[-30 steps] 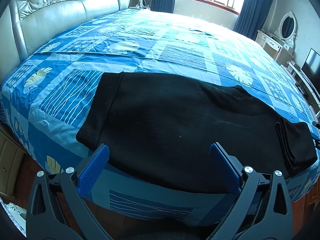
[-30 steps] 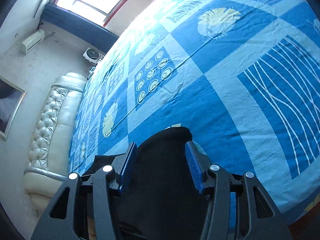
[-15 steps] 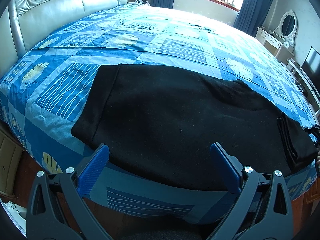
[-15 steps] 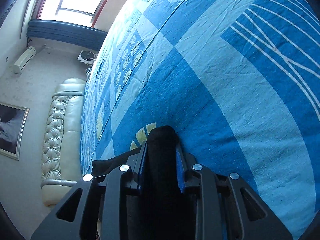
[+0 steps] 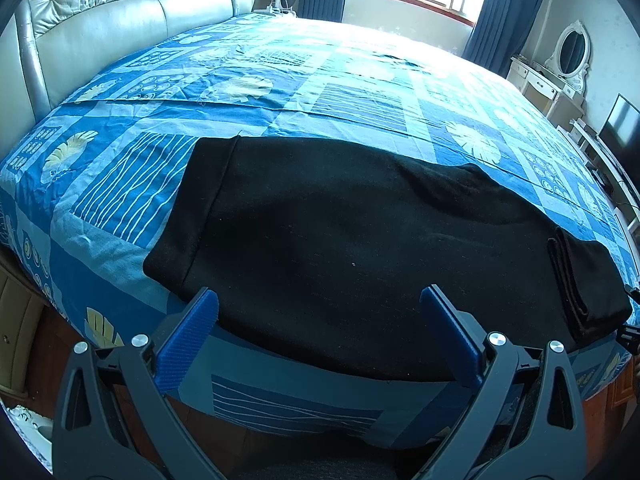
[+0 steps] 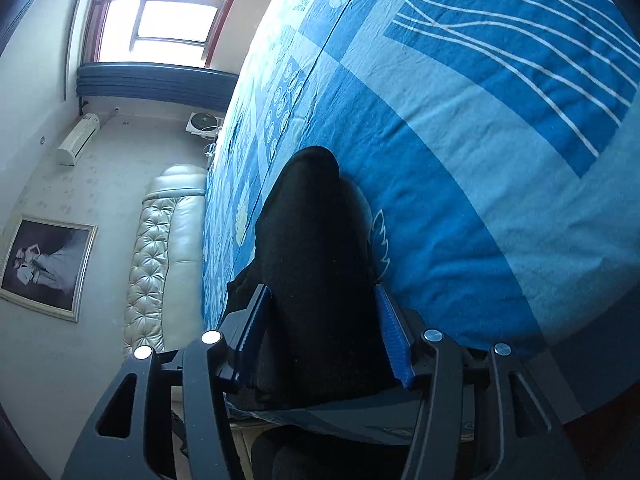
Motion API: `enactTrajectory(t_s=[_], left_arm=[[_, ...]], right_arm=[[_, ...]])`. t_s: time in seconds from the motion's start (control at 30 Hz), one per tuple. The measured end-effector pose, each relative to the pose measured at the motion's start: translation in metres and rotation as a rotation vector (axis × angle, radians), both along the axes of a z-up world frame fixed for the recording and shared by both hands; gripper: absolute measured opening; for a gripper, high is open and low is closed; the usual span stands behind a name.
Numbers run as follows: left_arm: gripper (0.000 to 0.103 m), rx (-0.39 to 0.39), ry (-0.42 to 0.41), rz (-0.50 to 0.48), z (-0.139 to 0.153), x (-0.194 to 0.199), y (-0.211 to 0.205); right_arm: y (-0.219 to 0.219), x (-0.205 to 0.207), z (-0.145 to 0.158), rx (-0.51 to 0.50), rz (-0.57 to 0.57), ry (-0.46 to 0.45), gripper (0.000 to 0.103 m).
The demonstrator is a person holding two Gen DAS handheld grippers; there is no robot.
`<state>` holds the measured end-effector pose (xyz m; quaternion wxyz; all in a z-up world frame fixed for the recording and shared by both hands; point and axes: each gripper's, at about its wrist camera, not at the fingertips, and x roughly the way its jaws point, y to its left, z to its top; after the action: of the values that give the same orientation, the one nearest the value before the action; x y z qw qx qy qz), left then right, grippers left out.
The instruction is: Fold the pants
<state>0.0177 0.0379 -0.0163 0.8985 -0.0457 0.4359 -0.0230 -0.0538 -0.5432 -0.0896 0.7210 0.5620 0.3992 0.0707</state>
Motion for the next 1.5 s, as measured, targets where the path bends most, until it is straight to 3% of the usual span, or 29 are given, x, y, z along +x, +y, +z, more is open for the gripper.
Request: enactTrajectory(t_s=[0.07,0.13,0.23,0.37,0.4,0.53,0.63,0.73,0.9,1.07,1.2,1.4,1.5], left_arm=[[0.101,0.007,-0.004,-0.006,0.0,-0.001,-0.002],[0.101,0.011,-0.005,-0.009,0.0,-0.001,-0.003],[0.101,0.012,-0.006,-0.007,0.0,-0.001,-0.003],[0.101,0.026,-0.003,-0.01,-0.002,0.0,-0.003],[0.101,0.024,0.0,-0.009,-0.003,0.0,-0.002],[0.101,0.022,-0.008,0.0,0.0,0.0,0.003],[0.101,0.01,-0.012,0.011,0.002,0.002,0.008],[0.101,0.007,-0.004,0.015,-0.001,0.003,0.008],[0.101,0.026,-0.006,0.003,-0.001,0.001,0.006],[0.101,0.026,-0.013,0.004,0.0,0.001,0.007],[0.101,0.017,0.002,0.013,-0.003,0.003,0.01],[0.101,0.028,-0.001,0.026,-0.003,0.006,0.017],[0.101,-0.014,0.011,0.032,0.0,0.01,0.032]], right_arm=[[0.002,-0.004,-0.006,-0.004,-0.004,0.003,0.055],[0.001,-0.006,-0.009,-0.05,-0.014,0.035,0.037],[0.01,-0.004,-0.009,-0.171,0.003,0.039,0.028],[0.007,-0.01,-0.007,-0.159,-0.027,0.046,0.029],[0.003,-0.013,-0.005,-0.156,-0.032,0.04,0.033],[-0.005,-0.016,0.026,-0.205,-0.131,0.017,0.037],[0.007,-0.018,0.056,-0.254,-0.178,-0.057,0.037],[0.047,-0.003,0.069,-0.288,-0.073,-0.106,0.039],[0.13,0.028,0.063,-0.418,0.152,-0.08,0.039],[0.179,0.034,0.054,-0.598,0.28,-0.034,0.04],[0.211,0.037,0.053,-0.736,0.339,-0.021,0.054],[0.229,0.038,0.048,-0.834,0.386,-0.008,0.063],[0.236,0.038,0.048,-0.867,0.4,-0.012,0.066]])
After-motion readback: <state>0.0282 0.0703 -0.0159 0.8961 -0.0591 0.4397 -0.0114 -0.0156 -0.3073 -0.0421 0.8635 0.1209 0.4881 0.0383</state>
